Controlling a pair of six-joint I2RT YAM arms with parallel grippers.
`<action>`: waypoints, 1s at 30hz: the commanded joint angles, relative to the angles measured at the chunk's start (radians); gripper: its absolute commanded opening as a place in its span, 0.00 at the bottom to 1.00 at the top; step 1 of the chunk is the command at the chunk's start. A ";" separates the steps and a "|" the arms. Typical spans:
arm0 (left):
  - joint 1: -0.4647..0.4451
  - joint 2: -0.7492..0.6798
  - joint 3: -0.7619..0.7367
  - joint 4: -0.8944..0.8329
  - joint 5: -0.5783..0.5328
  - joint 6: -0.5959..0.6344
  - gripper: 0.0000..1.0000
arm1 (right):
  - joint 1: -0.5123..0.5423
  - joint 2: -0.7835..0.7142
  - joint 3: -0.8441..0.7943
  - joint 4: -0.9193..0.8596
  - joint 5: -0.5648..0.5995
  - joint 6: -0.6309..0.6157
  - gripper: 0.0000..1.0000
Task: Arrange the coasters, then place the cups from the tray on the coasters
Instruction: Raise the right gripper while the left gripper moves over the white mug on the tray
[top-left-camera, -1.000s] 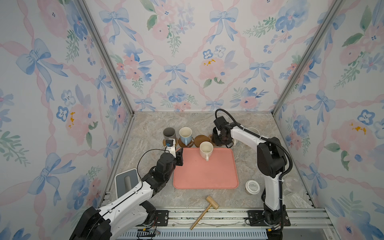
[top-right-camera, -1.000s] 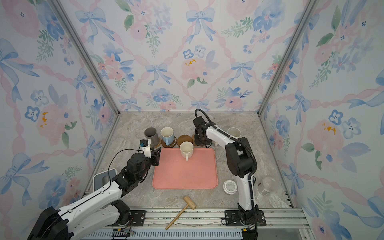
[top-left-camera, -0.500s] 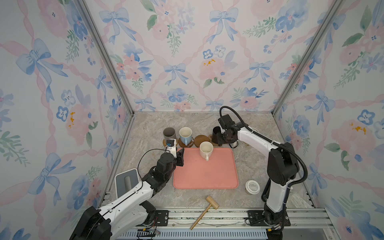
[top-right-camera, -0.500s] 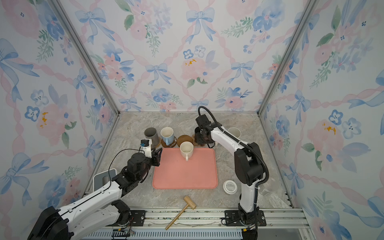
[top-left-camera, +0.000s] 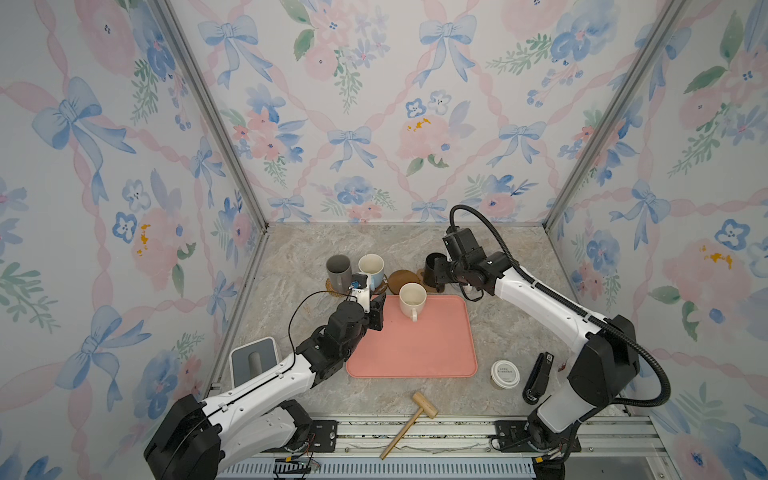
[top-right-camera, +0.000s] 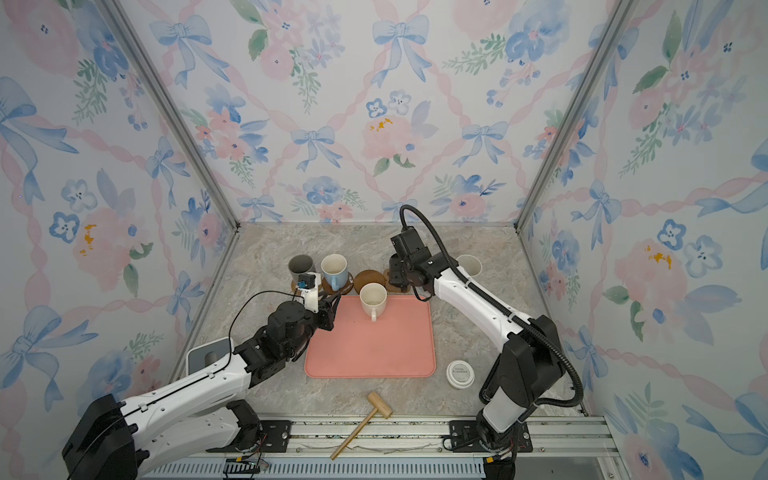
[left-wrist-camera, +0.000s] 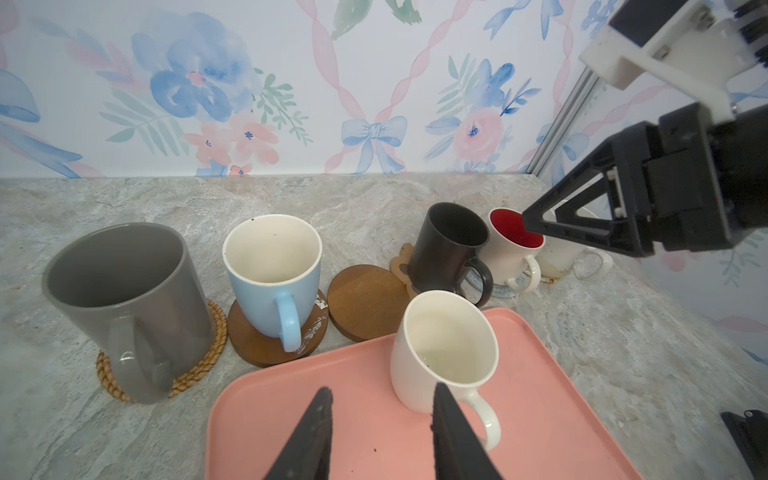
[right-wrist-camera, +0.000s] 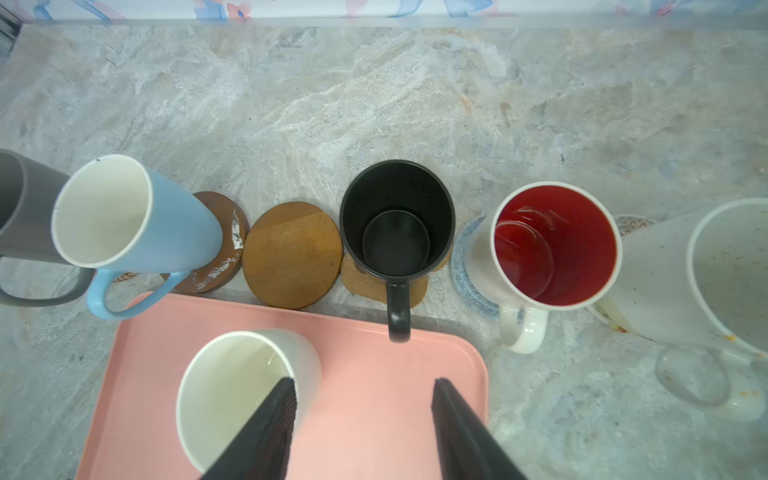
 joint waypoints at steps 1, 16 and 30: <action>-0.040 0.036 0.054 -0.069 -0.063 0.017 0.35 | 0.024 -0.060 -0.041 0.105 0.028 0.065 0.56; -0.110 0.099 0.146 -0.217 -0.060 -0.108 0.49 | 0.019 -0.209 -0.224 0.172 0.091 0.099 0.61; -0.131 0.249 0.246 -0.241 0.025 -0.164 0.59 | -0.035 -0.284 -0.320 0.203 0.078 0.103 0.68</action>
